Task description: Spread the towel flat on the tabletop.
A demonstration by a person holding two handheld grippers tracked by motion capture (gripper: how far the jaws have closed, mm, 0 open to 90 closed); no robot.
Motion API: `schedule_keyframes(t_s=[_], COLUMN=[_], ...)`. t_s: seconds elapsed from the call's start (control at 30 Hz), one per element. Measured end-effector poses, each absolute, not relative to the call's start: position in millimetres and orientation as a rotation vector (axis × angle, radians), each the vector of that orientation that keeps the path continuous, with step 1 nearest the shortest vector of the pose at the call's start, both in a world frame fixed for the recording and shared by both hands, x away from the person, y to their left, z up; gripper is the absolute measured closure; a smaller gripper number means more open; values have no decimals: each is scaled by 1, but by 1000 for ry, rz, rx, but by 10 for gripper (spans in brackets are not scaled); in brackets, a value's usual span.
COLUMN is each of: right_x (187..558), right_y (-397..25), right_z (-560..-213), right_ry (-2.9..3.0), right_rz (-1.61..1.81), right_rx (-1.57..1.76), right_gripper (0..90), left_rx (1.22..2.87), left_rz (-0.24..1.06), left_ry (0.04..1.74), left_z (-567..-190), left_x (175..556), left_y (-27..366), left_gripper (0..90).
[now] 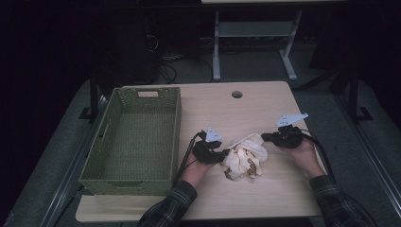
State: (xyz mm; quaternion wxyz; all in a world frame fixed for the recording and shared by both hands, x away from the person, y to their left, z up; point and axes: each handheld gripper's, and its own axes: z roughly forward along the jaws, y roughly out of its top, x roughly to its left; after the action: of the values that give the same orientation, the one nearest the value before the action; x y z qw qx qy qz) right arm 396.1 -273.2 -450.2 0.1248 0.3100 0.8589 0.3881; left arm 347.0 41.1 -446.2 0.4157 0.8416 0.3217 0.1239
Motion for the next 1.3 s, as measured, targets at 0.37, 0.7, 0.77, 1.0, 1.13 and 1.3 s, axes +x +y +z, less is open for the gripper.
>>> schedule_keyframes(t_s=[0.37, 0.7, 0.77, 1.0, 1.13, 1.3], right_x=[404, 404, 404, 401, 399, 397], right_y=[-301, -300, -300, -305, -311, -317], right_z=[-458, -459, -458, -448, -438, -427], right_ry=[2466, 2474, 2472, 2436, 2399, 2371], right_rz=[1057, 1069, 1072, 1103, 1127, 1153], right_rx=[990, 980, 983, 960, 953, 961], right_gripper=[871, 871, 871, 871, 872, 872], left_rx=[2123, 2142, 2158, 2109, 2085, 2044], left_rz=[281, 218, 208, 306, 369, 414], left_ry=[819, 845, 856, 833, 819, 836], left_z=[-452, -461, -462, -434, -420, -407], left_x=[350, 364, 366, 367, 369, 376], left_y=[38, 26, 22, 22, 27, 32], left_gripper=[535, 656, 757, 882, 883, 883])
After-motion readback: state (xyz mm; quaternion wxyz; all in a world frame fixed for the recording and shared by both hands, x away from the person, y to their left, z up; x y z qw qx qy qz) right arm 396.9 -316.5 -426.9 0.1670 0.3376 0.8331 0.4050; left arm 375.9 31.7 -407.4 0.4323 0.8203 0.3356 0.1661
